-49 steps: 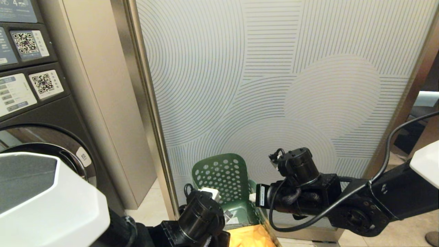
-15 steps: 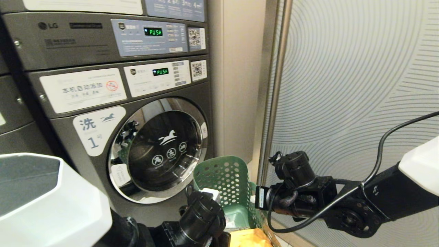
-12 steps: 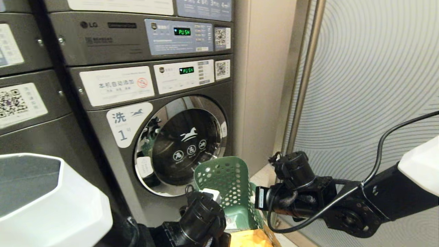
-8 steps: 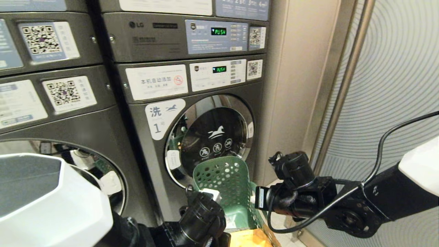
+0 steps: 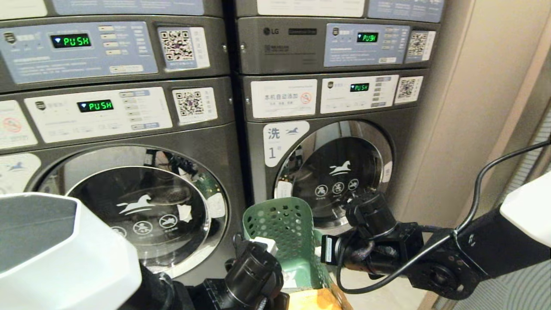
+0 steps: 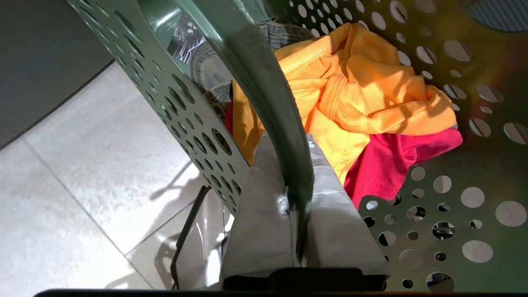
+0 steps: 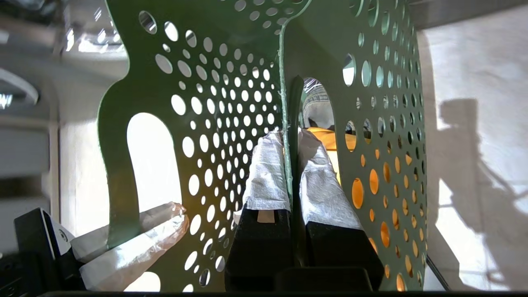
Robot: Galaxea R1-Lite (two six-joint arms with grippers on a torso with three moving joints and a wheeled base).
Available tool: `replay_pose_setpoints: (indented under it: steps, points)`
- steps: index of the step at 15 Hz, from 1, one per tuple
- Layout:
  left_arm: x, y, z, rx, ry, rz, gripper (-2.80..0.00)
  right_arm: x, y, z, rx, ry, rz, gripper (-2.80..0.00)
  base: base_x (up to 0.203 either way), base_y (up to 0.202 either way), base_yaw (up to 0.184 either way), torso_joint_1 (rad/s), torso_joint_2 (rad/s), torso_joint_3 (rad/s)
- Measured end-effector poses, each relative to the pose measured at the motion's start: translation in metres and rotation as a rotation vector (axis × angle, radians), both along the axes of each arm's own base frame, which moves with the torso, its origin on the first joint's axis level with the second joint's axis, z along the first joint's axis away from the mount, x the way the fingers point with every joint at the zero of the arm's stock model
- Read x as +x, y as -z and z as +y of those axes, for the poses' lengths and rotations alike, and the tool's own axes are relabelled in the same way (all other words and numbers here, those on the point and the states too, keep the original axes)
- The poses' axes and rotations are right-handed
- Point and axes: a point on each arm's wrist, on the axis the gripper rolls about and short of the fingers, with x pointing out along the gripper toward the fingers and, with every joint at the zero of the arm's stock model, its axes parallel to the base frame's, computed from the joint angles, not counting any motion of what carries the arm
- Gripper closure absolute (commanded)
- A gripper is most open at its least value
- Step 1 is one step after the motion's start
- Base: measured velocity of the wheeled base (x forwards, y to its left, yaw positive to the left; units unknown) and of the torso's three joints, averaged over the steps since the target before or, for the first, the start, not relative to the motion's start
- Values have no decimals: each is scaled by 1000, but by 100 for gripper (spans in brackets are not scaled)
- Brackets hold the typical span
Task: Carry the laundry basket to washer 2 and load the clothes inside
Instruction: Pick up the clothes basket and put it beside the washing machine
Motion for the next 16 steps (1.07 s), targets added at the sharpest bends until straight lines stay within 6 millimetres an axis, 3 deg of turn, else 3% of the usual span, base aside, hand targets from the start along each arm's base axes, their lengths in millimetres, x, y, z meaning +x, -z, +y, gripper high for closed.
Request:
replay_pose_setpoints:
  steps: [6, 16]
  points:
    - [0, 0, 0, 2, 0, 1, 0, -2, 1, 1, -7, -5, -1, 0, 1, -8, 155, 5, 4, 3]
    - [-1, 0, 2, 2, -1, 0, 0, -3, 2, 2, -17, -15, -5, 0, 1, 0, 5, 0, -1, 0]
